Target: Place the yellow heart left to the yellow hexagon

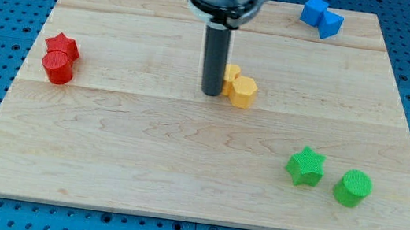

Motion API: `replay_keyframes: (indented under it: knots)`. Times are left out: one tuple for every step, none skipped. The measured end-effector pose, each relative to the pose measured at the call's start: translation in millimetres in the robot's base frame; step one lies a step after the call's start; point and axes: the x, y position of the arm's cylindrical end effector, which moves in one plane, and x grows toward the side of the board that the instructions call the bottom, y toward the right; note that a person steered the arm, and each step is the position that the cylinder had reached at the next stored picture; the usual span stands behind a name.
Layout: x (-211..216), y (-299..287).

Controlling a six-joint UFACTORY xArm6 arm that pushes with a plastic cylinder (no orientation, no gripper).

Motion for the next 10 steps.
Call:
replay_keyframes:
  knots:
    - [0,66]
    - [10,82]
    - [60,69]
    - [39,125]
    - [13,134]
    - [48,93]
    - [56,-12]
    - [25,-52]
    - [-11,-30]
    - [-25,-13]
